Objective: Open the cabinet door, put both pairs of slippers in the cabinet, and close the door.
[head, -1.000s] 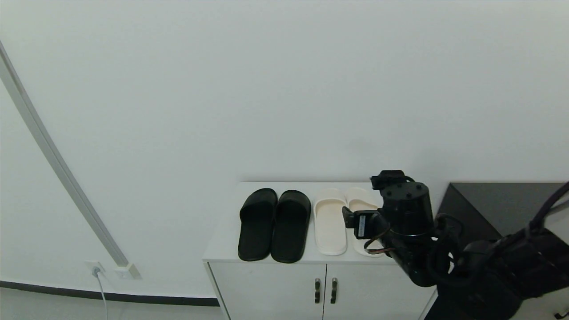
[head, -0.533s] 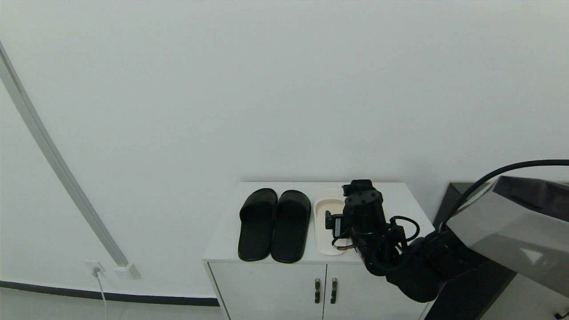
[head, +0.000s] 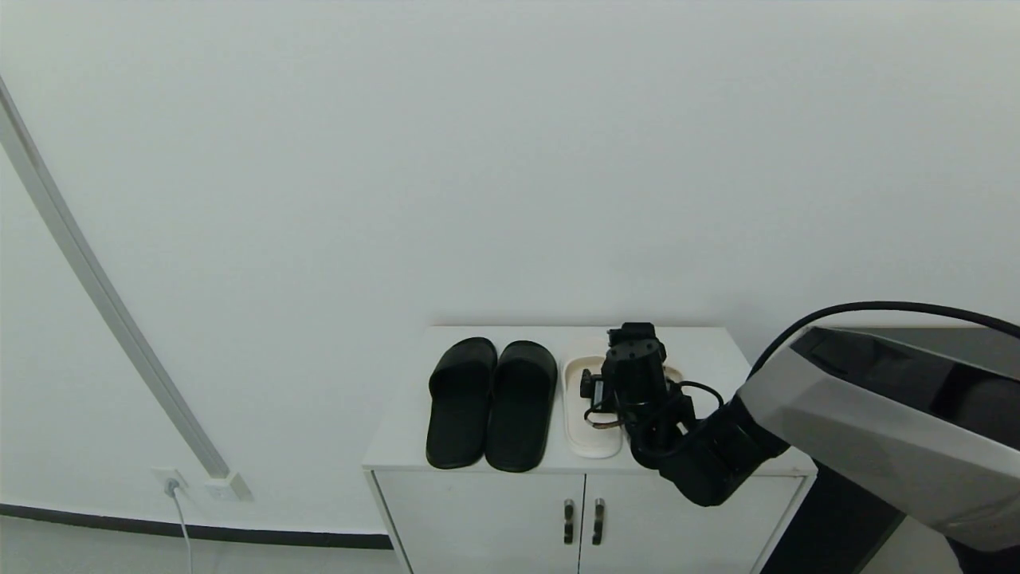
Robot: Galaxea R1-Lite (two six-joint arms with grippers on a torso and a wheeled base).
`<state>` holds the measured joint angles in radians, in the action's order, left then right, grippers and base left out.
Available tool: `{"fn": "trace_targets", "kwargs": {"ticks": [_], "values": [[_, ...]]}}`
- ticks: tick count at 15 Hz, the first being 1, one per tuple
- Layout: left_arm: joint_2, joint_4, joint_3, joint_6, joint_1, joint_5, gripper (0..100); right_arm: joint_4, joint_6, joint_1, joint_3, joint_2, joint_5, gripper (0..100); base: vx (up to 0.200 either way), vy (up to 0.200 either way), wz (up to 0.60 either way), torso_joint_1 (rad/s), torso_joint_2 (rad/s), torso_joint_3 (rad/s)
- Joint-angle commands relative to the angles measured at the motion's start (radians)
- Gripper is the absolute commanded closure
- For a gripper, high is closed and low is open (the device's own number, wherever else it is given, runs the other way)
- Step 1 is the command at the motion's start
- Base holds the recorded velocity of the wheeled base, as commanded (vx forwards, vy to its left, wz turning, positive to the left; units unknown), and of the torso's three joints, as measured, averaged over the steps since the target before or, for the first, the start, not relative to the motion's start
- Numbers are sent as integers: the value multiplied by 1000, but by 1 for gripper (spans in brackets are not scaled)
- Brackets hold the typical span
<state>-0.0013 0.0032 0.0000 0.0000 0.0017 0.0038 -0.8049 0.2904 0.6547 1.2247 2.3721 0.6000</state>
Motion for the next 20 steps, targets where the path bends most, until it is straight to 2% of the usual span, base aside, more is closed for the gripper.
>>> {"fn": "trace_targets", "kwargs": {"ticks": [1,6,7,14,18,20], "values": [[1,0,0,0,0,1,100,4,-4,-24,70,55,-5,0,0,0,0,0,0,0],[1,0,0,0,0,1,100,35,-22,-49,145,85,-9,0,0,0,0,0,0,0],[1,0,0,0,0,1,100,35,-22,-49,148,91,-8,100,0,0,0,0,0,0],[1,0,0,-2,0,2,100,23,-30,-47,128,65,0,100,0,0,0,0,0,0],[1,0,0,0,0,2,100,-50,-94,-24,-93,-143,-12,100,0,0,0,0,0,0],[1,0,0,0,0,2,100,-115,-163,-1,-251,-291,-91,100,0,0,0,0,0,0]]}}
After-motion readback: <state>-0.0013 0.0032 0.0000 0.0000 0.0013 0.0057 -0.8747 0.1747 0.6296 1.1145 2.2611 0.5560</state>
